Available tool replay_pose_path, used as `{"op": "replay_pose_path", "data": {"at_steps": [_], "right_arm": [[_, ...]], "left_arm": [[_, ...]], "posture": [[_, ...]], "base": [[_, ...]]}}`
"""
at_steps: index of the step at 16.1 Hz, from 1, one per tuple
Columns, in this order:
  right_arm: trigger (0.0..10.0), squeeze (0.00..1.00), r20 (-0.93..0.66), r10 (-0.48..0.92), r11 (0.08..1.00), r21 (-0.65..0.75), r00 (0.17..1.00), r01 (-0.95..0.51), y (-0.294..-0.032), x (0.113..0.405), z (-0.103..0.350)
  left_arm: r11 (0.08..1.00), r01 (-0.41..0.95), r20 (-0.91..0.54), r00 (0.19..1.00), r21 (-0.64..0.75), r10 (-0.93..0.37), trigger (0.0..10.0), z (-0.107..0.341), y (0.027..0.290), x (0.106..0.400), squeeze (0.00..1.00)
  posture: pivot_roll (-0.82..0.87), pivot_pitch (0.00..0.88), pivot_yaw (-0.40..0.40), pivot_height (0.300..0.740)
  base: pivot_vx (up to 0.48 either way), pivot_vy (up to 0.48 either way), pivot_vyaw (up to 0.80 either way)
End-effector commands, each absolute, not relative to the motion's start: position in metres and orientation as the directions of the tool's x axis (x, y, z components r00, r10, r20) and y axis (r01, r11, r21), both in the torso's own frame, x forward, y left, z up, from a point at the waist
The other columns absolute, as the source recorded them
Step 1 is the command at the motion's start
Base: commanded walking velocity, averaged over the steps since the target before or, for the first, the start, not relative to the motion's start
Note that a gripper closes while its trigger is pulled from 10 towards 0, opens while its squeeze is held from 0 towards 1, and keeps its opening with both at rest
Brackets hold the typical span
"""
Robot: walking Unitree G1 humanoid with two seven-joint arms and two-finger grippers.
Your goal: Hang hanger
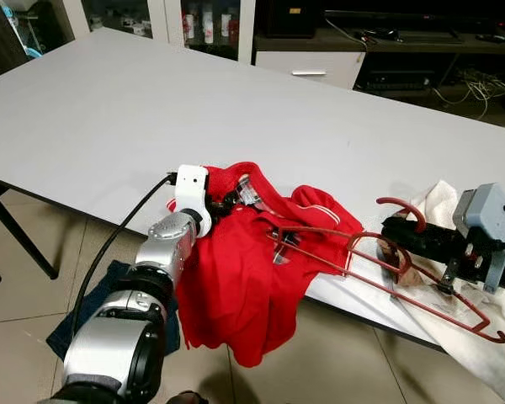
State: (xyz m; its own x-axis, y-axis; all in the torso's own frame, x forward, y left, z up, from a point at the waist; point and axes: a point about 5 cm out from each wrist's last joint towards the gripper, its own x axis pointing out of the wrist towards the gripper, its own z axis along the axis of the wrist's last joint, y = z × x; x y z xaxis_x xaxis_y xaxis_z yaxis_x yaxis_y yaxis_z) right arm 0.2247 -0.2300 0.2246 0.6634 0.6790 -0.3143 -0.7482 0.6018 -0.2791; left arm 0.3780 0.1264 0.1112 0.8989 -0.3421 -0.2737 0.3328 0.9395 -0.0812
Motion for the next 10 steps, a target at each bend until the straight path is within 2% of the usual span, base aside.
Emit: {"op": "replay_pose_path", "data": {"at_steps": [1, 2, 7, 10], "right_arm": [[9.8, 0.00, -0.319, 0.662, 0.611, -0.295, 0.678, -0.735, -0.233, 0.224, 0.228], [9.9, 0.00, -0.319, 0.662, 0.610, -0.295, 0.678, -0.735, -0.233, 0.224, 0.229], [9.8, 0.00, -0.318, 0.662, 0.609, -0.298, 0.678, -0.735, -0.233, 0.224, 0.230], [9.8, 0.00, -0.317, 0.662, 0.610, -0.299, 0.679, -0.734, -0.233, 0.224, 0.230]], "left_arm": [[0.904, 0.412, -0.392, 0.817, -0.117, -0.423, 5.0, 0.085, 0.113, 0.364, 0.00], [0.893, 0.434, -0.397, 0.804, -0.120, -0.444, 0.0, 0.083, 0.110, 0.362, 0.00], [0.843, 0.525, -0.416, 0.746, -0.113, -0.520, 0.0, 0.077, 0.105, 0.356, 0.00], [0.828, 0.549, -0.357, 0.756, -0.112, -0.549, 0.0, 0.084, 0.103, 0.357, 0.00]], "posture": [[-0.03, 0.105, -0.053, 0.740], [-0.03, 0.105, -0.055, 0.740], [-0.02, 0.106, -0.054, 0.740], [-0.02, 0.106, -0.052, 0.740]], "base": [[0.000, 0.000, 0.00], [0.000, 0.000, 0.00], [0.000, 0.000, 0.00], [0.000, 0.000, 0.00]]}}
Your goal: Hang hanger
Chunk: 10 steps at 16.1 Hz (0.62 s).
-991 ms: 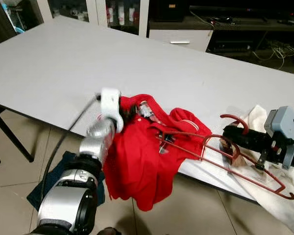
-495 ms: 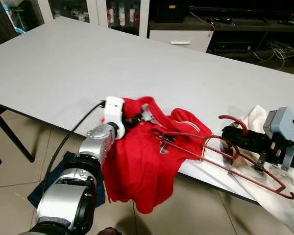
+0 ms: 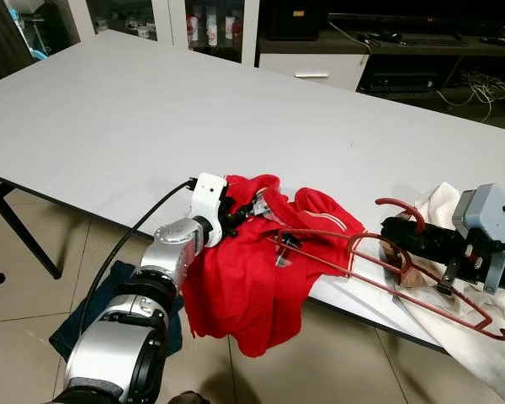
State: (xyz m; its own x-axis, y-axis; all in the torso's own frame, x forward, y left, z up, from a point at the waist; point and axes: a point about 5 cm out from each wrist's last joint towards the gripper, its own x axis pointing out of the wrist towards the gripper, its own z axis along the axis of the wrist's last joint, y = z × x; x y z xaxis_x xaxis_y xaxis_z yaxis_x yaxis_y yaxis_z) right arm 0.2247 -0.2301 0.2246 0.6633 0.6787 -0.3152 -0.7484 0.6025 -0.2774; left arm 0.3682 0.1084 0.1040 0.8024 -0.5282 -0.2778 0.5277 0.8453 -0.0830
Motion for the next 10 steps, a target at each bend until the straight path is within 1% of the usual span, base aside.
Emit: {"op": "replay_pose_path", "data": {"at_steps": [1, 2, 5, 7, 10], "right_arm": [[9.8, 0.00, -0.317, 0.661, 0.611, -0.299, 0.680, -0.733, -0.233, 0.225, 0.230], [9.8, 0.00, -0.317, 0.661, 0.611, -0.300, 0.680, -0.733, -0.233, 0.225, 0.230], [9.9, 0.00, -0.316, 0.660, 0.611, -0.303, 0.682, -0.732, -0.233, 0.225, 0.231], [9.9, 0.00, -0.317, 0.659, 0.612, -0.301, 0.682, -0.732, -0.233, 0.224, 0.230], [9.9, 0.00, -0.313, 0.657, 0.620, -0.294, 0.686, -0.728, -0.232, 0.224, 0.227]], "left_arm": [[0.827, 0.550, -0.315, 0.769, -0.114, -0.555, 0.0, 0.089, 0.102, 0.360, 0.00], [0.827, 0.550, -0.299, 0.775, -0.117, -0.557, 0.0, 0.092, 0.101, 0.360, 0.00], [0.833, 0.530, -0.161, 0.819, -0.159, -0.551, 0.0, 0.112, 0.103, 0.368, 0.00], [0.833, 0.528, -0.127, 0.826, -0.165, -0.549, 0.0, 0.115, 0.106, 0.369, 0.00], [0.834, 0.510, -0.040, 0.848, -0.212, -0.529, 0.0, 0.129, 0.114, 0.373, 0.00]], "posture": [[-0.02, 0.106, -0.052, 0.740], [-0.02, 0.106, -0.052, 0.740], [-0.03, 0.117, -0.048, 0.740], [-0.03, 0.119, -0.044, 0.740], [-0.02, 0.122, -0.030, 0.740]], "base": [[0.000, 0.000, 0.00], [0.000, 0.000, 0.00], [0.000, 0.000, 0.00], [0.000, 0.000, 0.00], [0.000, 0.000, 0.00]]}}
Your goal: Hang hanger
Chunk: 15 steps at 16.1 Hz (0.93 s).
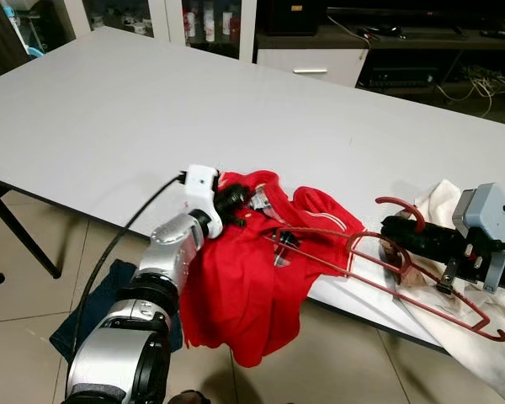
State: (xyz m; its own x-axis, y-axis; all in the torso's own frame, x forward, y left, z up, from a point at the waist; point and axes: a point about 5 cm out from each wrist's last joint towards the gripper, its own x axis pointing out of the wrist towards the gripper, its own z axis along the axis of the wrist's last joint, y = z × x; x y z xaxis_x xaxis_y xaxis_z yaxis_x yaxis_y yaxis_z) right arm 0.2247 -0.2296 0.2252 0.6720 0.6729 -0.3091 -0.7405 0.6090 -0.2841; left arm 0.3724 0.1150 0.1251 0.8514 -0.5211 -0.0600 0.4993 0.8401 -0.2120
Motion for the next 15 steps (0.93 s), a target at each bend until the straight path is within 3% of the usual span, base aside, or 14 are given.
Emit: {"op": "replay_pose_path", "data": {"at_steps": [1, 7, 15], "right_arm": [[10.0, 0.00, -0.311, 0.657, 0.622, -0.293, 0.687, -0.726, -0.231, 0.224, 0.226], [10.0, 0.00, -0.302, 0.655, 0.629, -0.289, 0.692, -0.722, -0.230, 0.224, 0.224], [10.0, 0.00, -0.295, 0.653, 0.635, -0.289, 0.697, -0.717, -0.230, 0.227, 0.224]], "left_arm": [[0.832, 0.505, -0.015, 0.853, -0.229, -0.522, 0.0, 0.133, 0.116, 0.374, 0.00], [0.816, 0.507, 0.065, 0.857, -0.278, -0.511, 0.0, 0.149, 0.123, 0.378, 0.00], [0.832, 0.505, 0.241, 0.857, -0.229, -0.454, 0.0, 0.196, 0.144, 0.382, 0.00]], "posture": [[-0.02, 0.121, -0.027, 0.740], [-0.01, 0.124, -0.021, 0.740], [0.00, 0.121, -0.024, 0.740]], "base": [[0.000, 0.000, 0.00], [0.000, 0.000, 0.00], [0.000, 0.000, 0.00]]}}
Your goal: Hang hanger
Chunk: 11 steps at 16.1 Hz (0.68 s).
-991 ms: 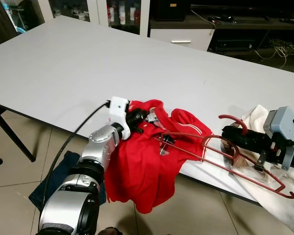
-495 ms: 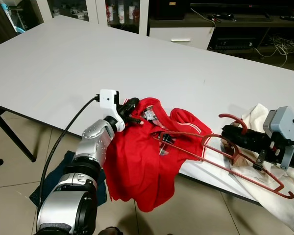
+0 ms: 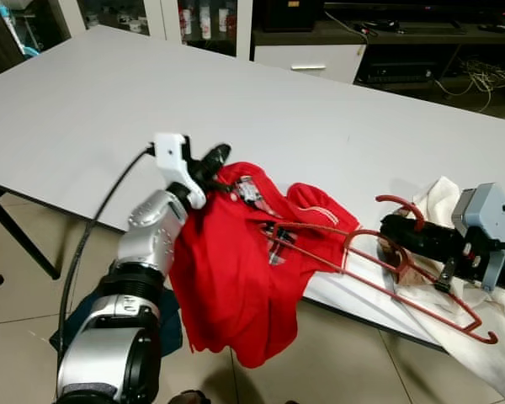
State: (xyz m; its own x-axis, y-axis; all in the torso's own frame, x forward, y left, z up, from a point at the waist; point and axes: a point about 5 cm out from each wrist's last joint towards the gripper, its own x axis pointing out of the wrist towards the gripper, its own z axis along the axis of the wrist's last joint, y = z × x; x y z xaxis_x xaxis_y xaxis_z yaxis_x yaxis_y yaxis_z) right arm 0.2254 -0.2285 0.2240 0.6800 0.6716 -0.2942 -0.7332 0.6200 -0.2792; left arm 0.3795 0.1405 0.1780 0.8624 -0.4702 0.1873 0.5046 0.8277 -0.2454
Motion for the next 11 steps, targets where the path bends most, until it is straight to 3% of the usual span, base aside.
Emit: {"op": "replay_pose_path", "data": {"at_steps": [1, 6, 11], "right_arm": [[10.0, 0.00, -0.291, 0.652, 0.637, -0.291, 0.700, -0.714, -0.230, 0.227, 0.224], [10.0, 0.00, -0.117, 0.557, 0.768, -0.304, 0.822, -0.563, -0.238, 0.248, 0.244], [10.0, 0.00, -0.004, 0.569, 0.795, -0.254, 0.822, -0.551, -0.237, 0.250, 0.261]], "left_arm": [[0.832, 0.504, 0.255, 0.857, -0.233, -0.447, 0.0, 0.200, 0.146, 0.383, 0.00], [0.823, 0.492, 0.336, 0.855, -0.282, -0.395, 0.0, 0.226, 0.160, 0.388, 0.00], [0.832, 0.489, 0.340, 0.854, -0.262, -0.395, 0.0, 0.240, 0.162, 0.396, 0.00]], "posture": [[0.00, 0.121, -0.024, 0.740], [0.00, 0.115, -0.027, 0.740], [0.00, 0.105, -0.032, 0.740]], "base": [[0.000, 0.000, 0.00], [0.000, 0.000, 0.00], [0.000, 0.000, 0.00]]}}
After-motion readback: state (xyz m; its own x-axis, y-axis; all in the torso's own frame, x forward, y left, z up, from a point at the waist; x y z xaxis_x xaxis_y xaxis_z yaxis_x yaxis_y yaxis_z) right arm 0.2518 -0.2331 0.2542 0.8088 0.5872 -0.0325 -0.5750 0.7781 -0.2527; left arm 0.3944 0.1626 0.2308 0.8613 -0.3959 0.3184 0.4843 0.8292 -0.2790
